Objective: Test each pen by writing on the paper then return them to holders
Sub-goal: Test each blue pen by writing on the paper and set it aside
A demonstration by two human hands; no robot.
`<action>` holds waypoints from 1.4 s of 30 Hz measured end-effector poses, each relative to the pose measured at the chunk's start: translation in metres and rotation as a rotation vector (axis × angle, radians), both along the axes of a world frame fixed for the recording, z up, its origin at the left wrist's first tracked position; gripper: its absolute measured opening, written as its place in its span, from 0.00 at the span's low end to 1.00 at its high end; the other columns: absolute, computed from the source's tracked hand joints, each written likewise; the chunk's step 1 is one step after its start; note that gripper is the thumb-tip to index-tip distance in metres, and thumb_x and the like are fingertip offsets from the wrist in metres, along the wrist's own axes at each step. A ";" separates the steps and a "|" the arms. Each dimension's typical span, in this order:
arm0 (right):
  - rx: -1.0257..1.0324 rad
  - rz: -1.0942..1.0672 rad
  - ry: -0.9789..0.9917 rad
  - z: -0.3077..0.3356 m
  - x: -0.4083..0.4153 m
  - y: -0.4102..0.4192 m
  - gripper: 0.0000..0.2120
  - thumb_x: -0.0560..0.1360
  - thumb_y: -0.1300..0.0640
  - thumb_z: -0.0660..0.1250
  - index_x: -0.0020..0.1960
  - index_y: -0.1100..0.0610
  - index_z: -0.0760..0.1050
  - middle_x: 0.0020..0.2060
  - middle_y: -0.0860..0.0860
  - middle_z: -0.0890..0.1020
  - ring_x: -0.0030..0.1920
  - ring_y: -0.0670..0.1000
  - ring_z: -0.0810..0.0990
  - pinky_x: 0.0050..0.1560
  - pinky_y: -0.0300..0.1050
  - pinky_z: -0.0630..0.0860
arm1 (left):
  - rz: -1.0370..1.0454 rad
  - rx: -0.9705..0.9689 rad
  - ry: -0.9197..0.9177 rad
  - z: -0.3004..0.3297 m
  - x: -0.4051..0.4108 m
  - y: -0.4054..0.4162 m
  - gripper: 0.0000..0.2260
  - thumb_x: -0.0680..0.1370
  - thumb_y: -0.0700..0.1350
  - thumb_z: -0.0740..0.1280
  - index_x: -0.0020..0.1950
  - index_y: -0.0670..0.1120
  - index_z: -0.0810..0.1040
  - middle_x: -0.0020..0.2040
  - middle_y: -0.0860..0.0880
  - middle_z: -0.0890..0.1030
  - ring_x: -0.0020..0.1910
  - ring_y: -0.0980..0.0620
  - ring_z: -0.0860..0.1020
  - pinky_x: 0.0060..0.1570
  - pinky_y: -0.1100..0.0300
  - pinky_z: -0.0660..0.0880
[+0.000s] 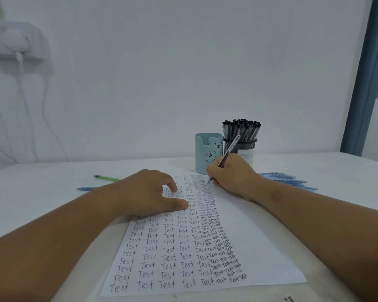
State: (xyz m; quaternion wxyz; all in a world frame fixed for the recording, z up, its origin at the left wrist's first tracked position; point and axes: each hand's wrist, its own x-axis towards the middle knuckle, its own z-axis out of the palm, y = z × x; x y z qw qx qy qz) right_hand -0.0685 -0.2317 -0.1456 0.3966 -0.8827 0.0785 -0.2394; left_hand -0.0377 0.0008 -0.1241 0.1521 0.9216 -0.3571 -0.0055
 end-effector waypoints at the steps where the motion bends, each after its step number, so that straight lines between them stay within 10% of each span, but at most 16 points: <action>1: -0.003 -0.003 -0.002 0.000 -0.001 0.000 0.10 0.74 0.55 0.65 0.38 0.58 0.80 0.33 0.52 0.85 0.35 0.49 0.79 0.42 0.45 0.78 | -0.001 0.001 -0.001 0.000 0.000 0.000 0.26 0.70 0.70 0.68 0.63 0.58 0.77 0.36 0.58 0.70 0.33 0.61 0.69 0.33 0.66 0.63; 42: -0.043 -0.017 0.019 0.004 -0.004 0.004 0.11 0.75 0.56 0.64 0.42 0.63 0.78 0.34 0.50 0.82 0.38 0.49 0.77 0.37 0.41 0.73 | -0.001 0.011 -0.006 -0.001 0.001 0.001 0.26 0.70 0.70 0.68 0.62 0.58 0.77 0.35 0.58 0.69 0.32 0.61 0.69 0.33 0.66 0.63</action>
